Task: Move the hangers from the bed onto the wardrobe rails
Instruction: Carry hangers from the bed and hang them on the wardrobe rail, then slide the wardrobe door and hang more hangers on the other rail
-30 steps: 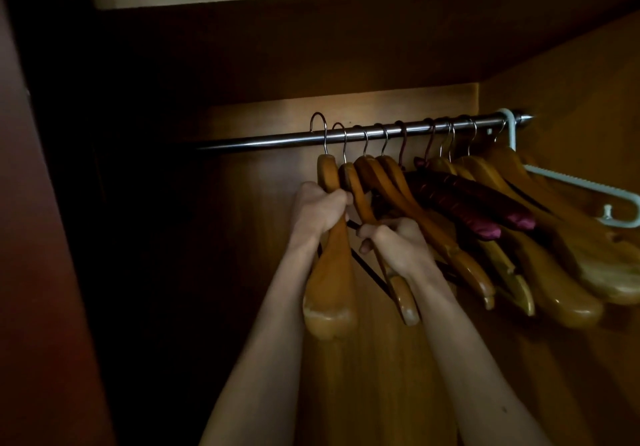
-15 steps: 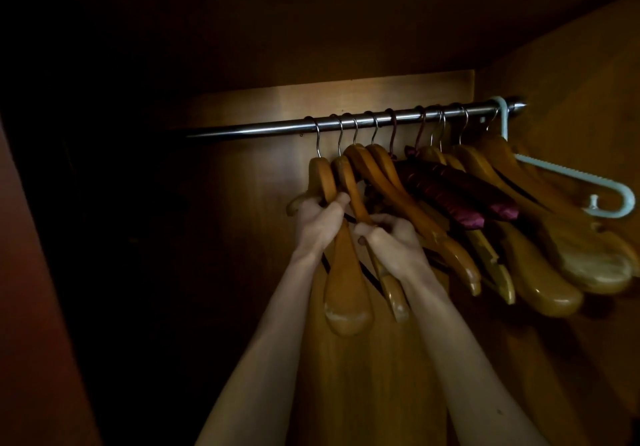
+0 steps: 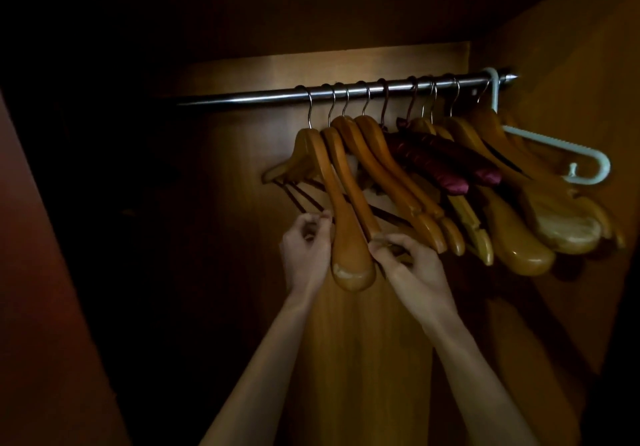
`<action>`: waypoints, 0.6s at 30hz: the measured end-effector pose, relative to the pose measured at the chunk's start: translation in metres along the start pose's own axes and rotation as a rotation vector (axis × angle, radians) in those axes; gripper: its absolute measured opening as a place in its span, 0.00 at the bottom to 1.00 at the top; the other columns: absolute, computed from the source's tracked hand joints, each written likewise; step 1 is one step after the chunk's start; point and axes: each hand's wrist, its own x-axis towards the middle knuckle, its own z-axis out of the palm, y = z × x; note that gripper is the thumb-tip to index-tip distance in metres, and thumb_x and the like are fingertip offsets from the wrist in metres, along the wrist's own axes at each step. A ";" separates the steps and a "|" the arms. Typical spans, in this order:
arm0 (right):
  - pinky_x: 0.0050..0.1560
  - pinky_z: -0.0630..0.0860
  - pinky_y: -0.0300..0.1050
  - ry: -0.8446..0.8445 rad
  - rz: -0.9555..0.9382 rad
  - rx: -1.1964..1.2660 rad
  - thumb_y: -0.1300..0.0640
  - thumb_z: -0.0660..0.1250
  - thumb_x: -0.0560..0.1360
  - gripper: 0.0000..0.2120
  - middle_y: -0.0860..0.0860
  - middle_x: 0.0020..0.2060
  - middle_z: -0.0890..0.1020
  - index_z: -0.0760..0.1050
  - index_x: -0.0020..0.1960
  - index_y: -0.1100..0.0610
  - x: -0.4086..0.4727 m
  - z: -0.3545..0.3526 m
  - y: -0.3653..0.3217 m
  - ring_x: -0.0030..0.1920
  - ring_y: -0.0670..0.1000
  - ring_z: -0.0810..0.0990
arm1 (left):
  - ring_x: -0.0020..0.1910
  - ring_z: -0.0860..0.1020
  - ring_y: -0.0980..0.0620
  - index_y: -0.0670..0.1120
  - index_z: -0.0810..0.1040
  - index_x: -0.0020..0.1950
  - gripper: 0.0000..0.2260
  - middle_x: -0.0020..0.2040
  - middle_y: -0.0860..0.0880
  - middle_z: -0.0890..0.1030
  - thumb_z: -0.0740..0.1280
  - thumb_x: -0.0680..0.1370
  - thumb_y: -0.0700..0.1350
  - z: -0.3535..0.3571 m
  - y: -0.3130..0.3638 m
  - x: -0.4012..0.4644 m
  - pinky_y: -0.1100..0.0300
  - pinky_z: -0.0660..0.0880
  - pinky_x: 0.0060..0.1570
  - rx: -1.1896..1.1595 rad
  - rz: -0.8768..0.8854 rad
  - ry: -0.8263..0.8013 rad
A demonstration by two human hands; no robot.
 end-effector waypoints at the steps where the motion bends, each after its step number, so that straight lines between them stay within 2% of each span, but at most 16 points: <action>1: 0.50 0.77 0.37 0.007 0.014 -0.006 0.45 0.69 0.78 0.13 0.41 0.51 0.82 0.79 0.61 0.47 -0.005 -0.001 0.004 0.51 0.40 0.80 | 0.43 0.80 0.65 0.48 0.82 0.51 0.08 0.45 0.56 0.83 0.65 0.83 0.49 -0.002 -0.007 -0.007 0.68 0.75 0.42 0.017 -0.010 0.005; 4: 0.42 0.72 0.33 0.005 0.035 -0.053 0.48 0.68 0.78 0.11 0.41 0.48 0.82 0.78 0.60 0.47 -0.021 -0.003 0.016 0.45 0.39 0.80 | 0.47 0.81 0.58 0.48 0.82 0.50 0.08 0.46 0.54 0.83 0.64 0.83 0.48 -0.008 -0.030 -0.023 0.64 0.75 0.45 0.073 -0.079 -0.008; 6: 0.42 0.71 0.33 -0.007 0.041 -0.080 0.51 0.69 0.78 0.11 0.41 0.47 0.82 0.78 0.59 0.48 -0.032 -0.003 0.025 0.45 0.38 0.80 | 0.47 0.81 0.56 0.47 0.82 0.50 0.08 0.46 0.52 0.84 0.64 0.83 0.47 -0.013 -0.042 -0.033 0.63 0.75 0.45 0.113 -0.127 -0.048; 10: 0.41 0.71 0.27 -0.089 0.074 -0.136 0.53 0.69 0.78 0.10 0.37 0.48 0.80 0.78 0.58 0.43 -0.057 0.009 0.050 0.47 0.32 0.78 | 0.41 0.80 0.55 0.46 0.82 0.50 0.05 0.42 0.50 0.83 0.67 0.81 0.45 -0.025 -0.062 -0.058 0.73 0.70 0.33 0.201 -0.158 -0.187; 12: 0.41 0.72 0.26 -0.159 0.079 -0.174 0.55 0.69 0.78 0.09 0.38 0.47 0.81 0.80 0.55 0.43 -0.071 0.018 0.065 0.46 0.30 0.77 | 0.42 0.81 0.56 0.46 0.83 0.51 0.05 0.45 0.49 0.84 0.68 0.80 0.44 -0.033 -0.072 -0.066 0.75 0.70 0.33 0.257 -0.188 -0.257; 18: 0.47 0.77 0.32 -0.350 0.177 -0.159 0.55 0.69 0.77 0.07 0.42 0.45 0.84 0.82 0.51 0.45 -0.129 0.051 0.103 0.46 0.40 0.82 | 0.42 0.77 0.59 0.47 0.84 0.54 0.06 0.46 0.54 0.82 0.68 0.80 0.43 -0.080 -0.103 -0.076 0.79 0.68 0.32 0.460 -0.301 -0.373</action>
